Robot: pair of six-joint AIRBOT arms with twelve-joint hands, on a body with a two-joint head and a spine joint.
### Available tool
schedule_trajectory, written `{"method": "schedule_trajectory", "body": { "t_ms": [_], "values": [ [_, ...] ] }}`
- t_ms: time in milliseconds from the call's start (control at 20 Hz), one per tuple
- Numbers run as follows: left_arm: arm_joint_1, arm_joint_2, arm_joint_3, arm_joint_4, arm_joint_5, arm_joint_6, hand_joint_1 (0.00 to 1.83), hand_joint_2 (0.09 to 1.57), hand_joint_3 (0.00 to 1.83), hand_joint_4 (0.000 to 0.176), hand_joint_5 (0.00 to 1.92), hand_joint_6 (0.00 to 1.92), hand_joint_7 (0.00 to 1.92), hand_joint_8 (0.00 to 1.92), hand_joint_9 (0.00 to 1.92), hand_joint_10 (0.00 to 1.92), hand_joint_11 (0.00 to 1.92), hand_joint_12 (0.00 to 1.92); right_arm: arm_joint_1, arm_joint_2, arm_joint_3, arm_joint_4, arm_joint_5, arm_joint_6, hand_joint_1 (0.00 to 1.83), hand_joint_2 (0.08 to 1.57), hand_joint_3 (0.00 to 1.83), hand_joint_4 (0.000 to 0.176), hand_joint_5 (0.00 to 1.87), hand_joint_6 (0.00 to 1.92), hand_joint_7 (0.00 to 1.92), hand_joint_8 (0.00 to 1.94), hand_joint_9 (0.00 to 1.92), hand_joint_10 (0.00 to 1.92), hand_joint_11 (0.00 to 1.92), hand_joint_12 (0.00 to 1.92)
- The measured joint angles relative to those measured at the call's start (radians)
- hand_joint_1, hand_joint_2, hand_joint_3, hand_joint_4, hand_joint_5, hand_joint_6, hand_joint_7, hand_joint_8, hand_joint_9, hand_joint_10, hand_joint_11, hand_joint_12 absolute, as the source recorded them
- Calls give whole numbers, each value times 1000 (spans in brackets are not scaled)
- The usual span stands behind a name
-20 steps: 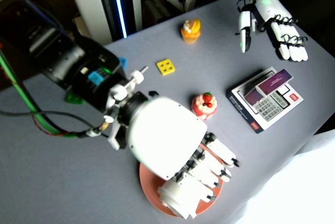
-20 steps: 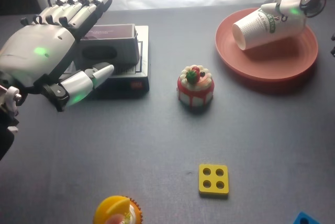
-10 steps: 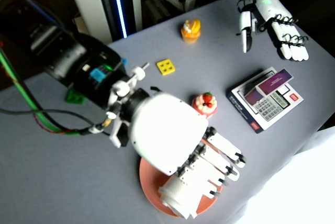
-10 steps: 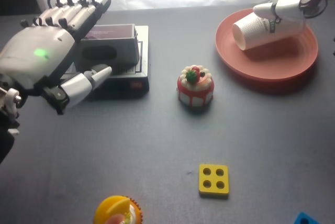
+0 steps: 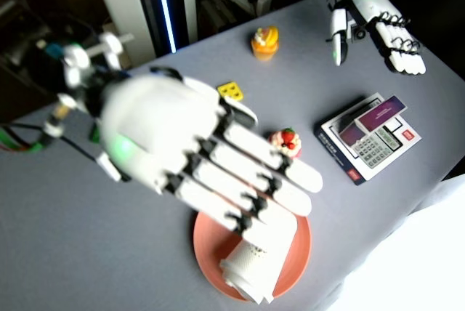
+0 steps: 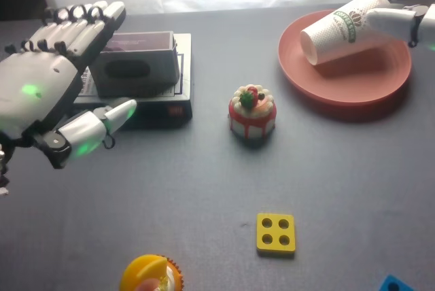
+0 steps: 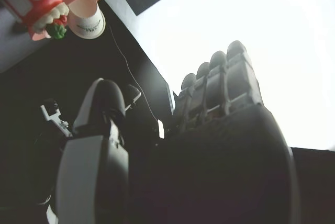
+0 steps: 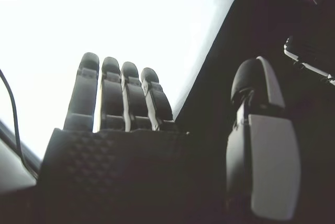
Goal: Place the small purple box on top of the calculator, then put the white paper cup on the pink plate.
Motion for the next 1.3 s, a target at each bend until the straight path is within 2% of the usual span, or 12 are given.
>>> {"method": "schedule_trajectory", "body": {
  "t_ms": [150, 250, 300, 350, 450, 650, 900, 1100, 1150, 1200, 1250, 1300],
  "values": [
    [22, 16, -16, -4, -59, 0, 461, 1278, 0, 51, 0, 0, 0, 0, 0, 0, 0, 0, -78, 68, -74, -15, 143, -1, 554, 1154, 3, 0, 0, 0, 0, 0, 0, 0, 0, 0],
    [35, 24, -29, -6, -90, -1, 504, 1298, 0, 16, 0, 0, 0, 0, 0, 0, 0, 0, -135, 107, -117, -23, 224, -2, 574, 1135, 0, 0, 0, 0, 0, 0, 0, 0, 0, 0],
    [43, 27, -35, -1, -100, -1, 502, 1296, 0, 14, 0, 0, 0, 0, 0, 0, 0, 0, -165, 127, -137, -22, 271, -2, 572, 1132, 0, 0, 0, 0, 0, 0, 0, 0, 0, 0],
    [45, 30, -40, -1, -105, -1, 475, 1291, 0, 29, 0, 0, 0, 0, 0, 0, 0, 0, -184, 139, -149, -19, 307, -2, 563, 1144, 0, 13, 0, 0, 0, 0, 0, 0, 0, 0],
    [52, 35, -42, -3, -127, -1, 457, 1301, 1, 21, 0, 0, 0, 0, 0, 0, 0, 0, -219, 160, -169, -11, 374, -2, 589, 1131, 0, 0, 0, 0, 0, 0, 0, 0, 0, 0],
    [84, 42, -60, -21, -190, -1, 452, 1353, 25, 70, 0, 0, 0, 0, 0, 0, 0, 0, -279, 183, -206, -7, 478, -2, 579, 1133, 0, 1, 0, 0, 0, 0, 0, 0, 0, 0],
    [106, 56, -74, -36, -252, -1, 459, 1301, 0, 40, 0, 0, 0, 0, 0, 0, 0, 0, -379, 204, -241, 37, 601, -2, 528, 1173, 15, 0, 0, 0, 0, 0, 0, 0, 0, 0],
    [109, 59, -80, -29, -293, -1, 489, 1378, 23, 143, 0, 0, 0, 0, 0, 0, 0, 0, -478, 230, -269, 80, 724, -2, 533, 1216, 24, 2, 0, 0, 0, 0, 0, 0, 0, 0],
    [112, 60, -81, -29, -304, -2, 478, 1387, 22, 154, 0, 0, 0, 0, 0, 0, 0, 0, -484, 236, -275, 95, 731, -2, 527, 1229, 28, 5, 0, 0, 0, 0, 0, 0, 0, 0],
    [113, 60, -83, -29, -312, -1, 474, 1377, 16, 147, 0, 0, 0, 0, 0, 0, 0, 0, -484, 238, -275, 106, 737, -2, 474, 1209, 16, 0, 0, 0, 0, 0, 0, 0, 0, 0],
    [113, 60, -85, -27, -325, -1, 568, 1370, 9, 149, 0, 0, 0, 0, 0, 0, 0, 0, -484, 240, -275, 105, 743, -2, 508, 1193, 7, 9, 0, 0, 0, 0, 0, 0, 0, 0],
    [117, 60, -87, -20, -341, -1, 660, 1397, 15, 130, 25, 9, 0, 0, 0, 0, 0, 0, -484, 240, -283, 106, 744, -2, 521, 1221, 17, 39, 0, 0, 0, 0, 0, 0, 0, 0]
  ]
}}
